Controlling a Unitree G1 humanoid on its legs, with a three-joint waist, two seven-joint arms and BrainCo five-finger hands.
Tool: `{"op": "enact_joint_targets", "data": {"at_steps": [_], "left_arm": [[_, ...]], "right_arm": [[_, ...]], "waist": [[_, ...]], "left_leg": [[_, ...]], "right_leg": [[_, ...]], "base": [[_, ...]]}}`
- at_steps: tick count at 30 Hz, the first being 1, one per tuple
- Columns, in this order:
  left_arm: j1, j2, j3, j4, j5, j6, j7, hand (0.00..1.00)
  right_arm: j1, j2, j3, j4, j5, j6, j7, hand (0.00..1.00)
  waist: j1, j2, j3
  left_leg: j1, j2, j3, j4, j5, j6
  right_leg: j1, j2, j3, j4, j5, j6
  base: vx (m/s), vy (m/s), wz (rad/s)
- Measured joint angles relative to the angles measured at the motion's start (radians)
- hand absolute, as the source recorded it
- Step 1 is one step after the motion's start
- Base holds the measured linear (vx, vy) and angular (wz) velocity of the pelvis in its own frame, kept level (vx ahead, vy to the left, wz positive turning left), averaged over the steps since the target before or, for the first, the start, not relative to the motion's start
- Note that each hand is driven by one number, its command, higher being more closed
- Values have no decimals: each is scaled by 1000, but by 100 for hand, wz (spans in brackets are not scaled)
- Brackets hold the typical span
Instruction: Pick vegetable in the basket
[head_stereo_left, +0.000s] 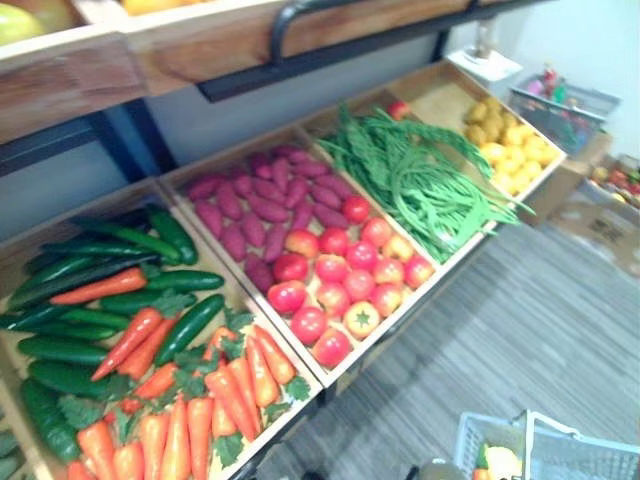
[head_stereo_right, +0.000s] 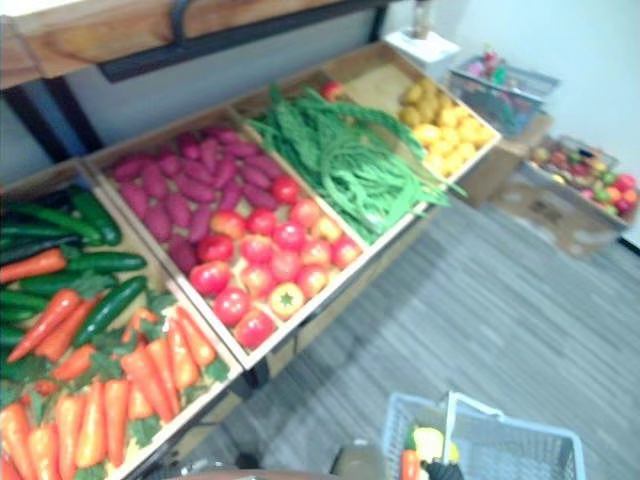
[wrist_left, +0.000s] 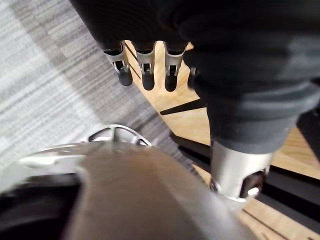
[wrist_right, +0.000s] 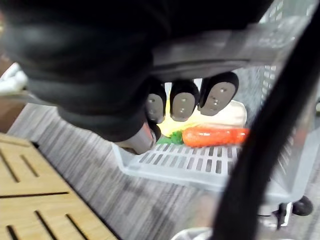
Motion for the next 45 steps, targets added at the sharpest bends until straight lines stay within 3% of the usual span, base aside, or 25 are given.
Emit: {"op": "enact_joint_targets", "data": {"at_steps": [1,3,5,7,8,10,11,13,15,16,18,19,21,22,24,27,29,31,35,38,39,42,45], "left_arm": [[-1,5,-1,0,0,1,0,0],[1,5,-1,2,1,13,-4,0],[0,7,-15,1,4,17,4,0],[-21,10,-30,-2,8,16,23,0],[-35,9,-38,-10,11,13,32,0],[-31,-1,-38,-20,12,6,33,0],[-24,-12,-24,-21,6,5,35,0],[0,-53,-1,-18,1,-3,48,0],[8,-57,2,-11,4,-13,57,0],[11,-53,1,-10,9,-33,65,0],[14,-48,1,-10,9,-43,71,0],[15,-48,0,-9,9,-45,73,0],[12,-48,-6,-6,12,-45,71,0],[-4,-45,-15,1,13,-45,67,0],[-26,-35,-20,1,13,-46,56,0],[-20,-18,-7,-1,15,-49,44,0],[10,-3,-8,0,22,-57,41,0],[18,6,-12,1,46,-59,38,0],[28,10,-8,0,28,-60,29,0],[53,-4,-7,2,-11,-58,20,0],[60,-9,-6,2,-34,-57,17,0],[66,-27,37,2,-123,-41,14,0],[70,-42,63,2,-191,-40,12,0]], "right_arm": [[-17,14,15,2,-20,0,1,100],[-31,22,52,-5,-20,-2,1,100],[-15,11,78,-8,-19,-6,1,100],[8,-2,82,-9,-17,-12,0,100],[21,-14,88,-10,-15,-14,0,100],[31,-31,114,-12,-16,-14,0,100],[23,-52,136,-24,-18,-17,0,100],[-20,-100,174,-38,-39,-25,2,100],[-36,-109,188,-44,-44,-29,5,100],[-41,-110,188,-43,-41,-36,16,100],[-39,-111,189,-43,-34,-36,20,100],[-35,-109,188,-42,-34,-34,21,100],[-9,-109,188,-41,-33,-36,22,100],[17,-104,185,-41,-26,-42,23,100],[56,-75,166,-38,-17,-48,23,100],[93,-25,154,-18,-12,-60,36,100],[91,-17,153,-12,-16,-65,62,100],[93,-16,151,-12,-15,-74,69,100],[120,-10,116,-5,14,-66,68,100],[142,-13,108,-1,18,-52,64,100],[147,-14,108,4,23,-42,63,100],[134,-9,110,37,26,-21,58,100],[128,-5,111,39,27,-7,53,100]], "waist": [[1,-12,-7],[10,-17,-9],[3,-10,-10],[-11,5,-12],[-11,15,-11],[-5,27,-4],[-1,43,-2],[22,76,2],[22,79,0],[22,76,-1],[22,65,-3],[21,64,-4],[9,71,-19],[-12,72,-23],[-16,70,-25],[-7,20,-37],[-8,-1,-45],[-12,-10,-47],[-14,-7,-52],[-12,-2,-74],[-11,12,-92],[-8,24,-99],[-5,38,-108]], "left_leg": [[-24,6,55,23,-4,5],[-19,13,165,56,-5,4],[-4,15,212,79,-5,4],[-13,52,215,146,-7,1],[-23,100,200,225,-7,0],[-49,169,82,357,-1,-8],[-82,185,-71,425,16,-24],[-110,68,-473,346,-8,-62],[-96,9,-619,290,-8,-69],[-56,-27,-773,235,0,-80],[-55,-42,-828,243,-6,-88],[-52,-44,-833,227,-20,-105],[-19,-34,-799,150,-42,-102],[2,-30,-778,95,-55,-105],[25,-28,-774,42,-70,-107],[29,-21,-717,31,-89,-107],[33,-22,-661,33,-92,-104],[46,-31,-629,36,-94,-102],[48,-27,-615,57,-95,-103],[48,-1,-624,73,-112,-127],[47,11,-627,75,-118,-136],[40,39,-634,110,-146,-159],[8,73,-640,168,-162,-167]], "right_leg": [[55,24,-27,-152,19,31],[125,72,-65,-400,18,39],[165,89,-60,-519,18,39],[183,100,-54,-568,18,39],[181,110,-34,-575,18,39],[171,127,38,-573,17,37],[154,130,117,-564,8,22],[78,122,303,-533,4,10],[36,128,380,-508,10,2],[-9,154,470,-491,17,4],[-20,157,532,-515,48,11],[-28,161,569,-536,72,16],[-49,173,600,-561,101,24],[-59,178,597,-566,112,30],[-63,185,598,-573,127,36],[-118,189,596,-520,131,33],[-178,187,543,-425,112,7],[-204,177,516,-388,111,6],[-199,132,405,-387,93,-12],[-162,164,412,-442,129,9],[-137,180,412,-497,154,10],[-70,211,403,-613,204,-5],[-67,240,402,-634,213,-7]], "base": [[-77,-147,-174],[-125,-210,-171],[-136,-216,-94],[-131,-189,-42],[-172,-154,-54],[-209,-143,-97],[-217,-83,-162],[-181,1,-225],[-111,54,-170],[-97,30,-137],[-68,43,-128],[-79,112,-111],[-78,147,-60],[-62,139,-15],[-70,125,-1],[-96,68,-42],[-125,-36,-87],[-118,-29,-67],[-79,-3,-9],[-5,-65,-5],[29,-60,-5],[28,-18,1],[44,-31,-4]]}}
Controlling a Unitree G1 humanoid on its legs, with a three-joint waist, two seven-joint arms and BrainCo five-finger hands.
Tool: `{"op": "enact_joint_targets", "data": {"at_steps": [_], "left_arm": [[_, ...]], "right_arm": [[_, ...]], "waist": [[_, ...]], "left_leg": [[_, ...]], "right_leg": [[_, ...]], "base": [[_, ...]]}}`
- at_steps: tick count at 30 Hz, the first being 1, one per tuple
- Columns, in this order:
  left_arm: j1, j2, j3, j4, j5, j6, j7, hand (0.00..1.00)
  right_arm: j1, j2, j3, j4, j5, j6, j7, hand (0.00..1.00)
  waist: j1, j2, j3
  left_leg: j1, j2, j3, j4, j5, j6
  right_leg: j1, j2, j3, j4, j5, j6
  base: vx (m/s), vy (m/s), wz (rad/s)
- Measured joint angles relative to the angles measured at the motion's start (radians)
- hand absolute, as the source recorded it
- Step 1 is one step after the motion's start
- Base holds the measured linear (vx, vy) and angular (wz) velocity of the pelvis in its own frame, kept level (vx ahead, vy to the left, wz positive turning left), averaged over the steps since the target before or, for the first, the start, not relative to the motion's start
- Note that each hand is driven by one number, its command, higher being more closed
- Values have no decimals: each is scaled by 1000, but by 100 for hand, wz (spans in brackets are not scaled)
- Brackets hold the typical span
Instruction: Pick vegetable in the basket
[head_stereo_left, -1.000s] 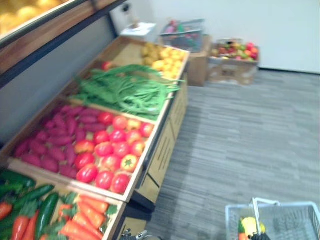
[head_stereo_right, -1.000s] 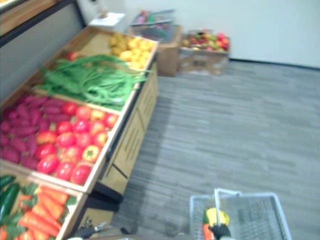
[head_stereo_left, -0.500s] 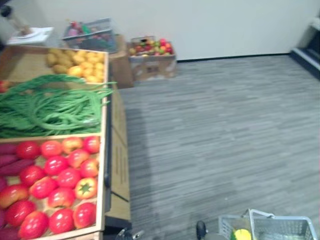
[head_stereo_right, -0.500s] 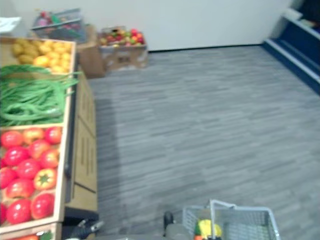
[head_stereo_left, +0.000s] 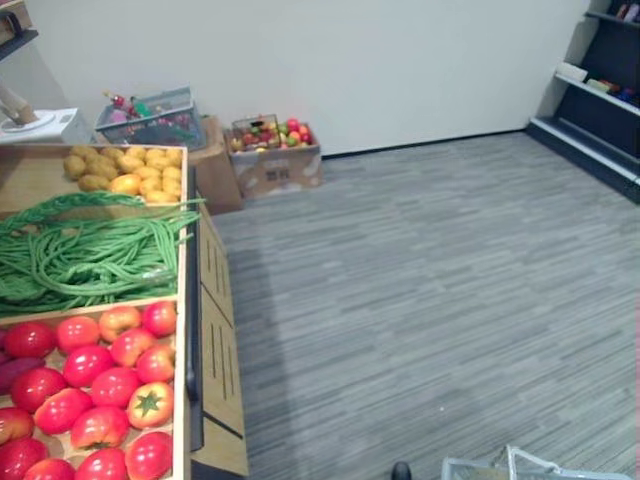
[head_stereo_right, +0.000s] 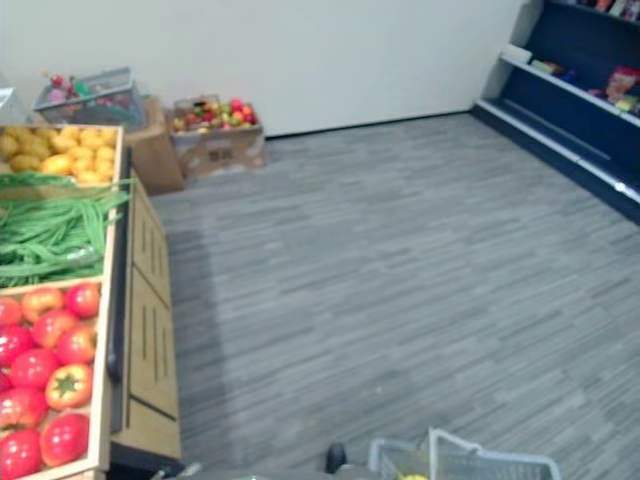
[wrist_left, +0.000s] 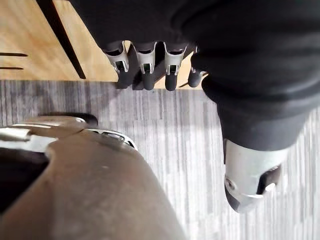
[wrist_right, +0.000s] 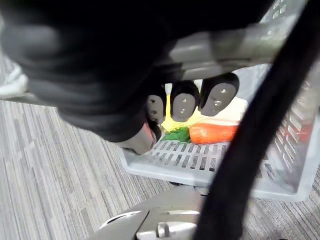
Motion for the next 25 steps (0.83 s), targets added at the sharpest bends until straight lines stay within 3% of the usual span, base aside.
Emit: {"op": "enact_joint_targets", "data": {"at_steps": [5,6,14,19,25], "left_arm": [[-18,-14,-1,-1,-48,-14,-27,0],[-82,-24,-5,20,-88,-1,-17,0],[-81,-26,-6,22,-93,9,-18,0],[-81,-26,-24,33,-172,31,-20,0],[-82,-16,-38,51,-210,49,-49,0]], "right_arm": [[-1,9,-3,-1,37,-13,-11,100],[-56,10,-70,-4,97,-64,-53,100],[-46,14,-70,-4,105,-63,-54,100],[-45,16,-38,-3,110,-51,-55,100],[-43,27,2,-1,103,-49,-75,100]], "waist": [[4,16,12],[-1,37,82],[-4,41,78],[2,40,71],[2,21,52]], "left_leg": [[-12,-15,-48,-30,30,3],[36,-74,-113,-173,121,12],[42,-70,-132,-208,132,14],[66,-70,-139,-228,143,12],[81,-74,-135,-236,143,13]], "right_leg": [[20,-10,-64,-33,1,-11],[47,-66,-144,-41,2,-2],[57,-70,-178,-41,3,-3],[74,-70,-194,-41,6,-7],[82,-73,-191,-41,5,-4]], "base": [[47,-6,26],[10,8,17],[6,3,10],[56,35,7],[12,35,-1]]}}
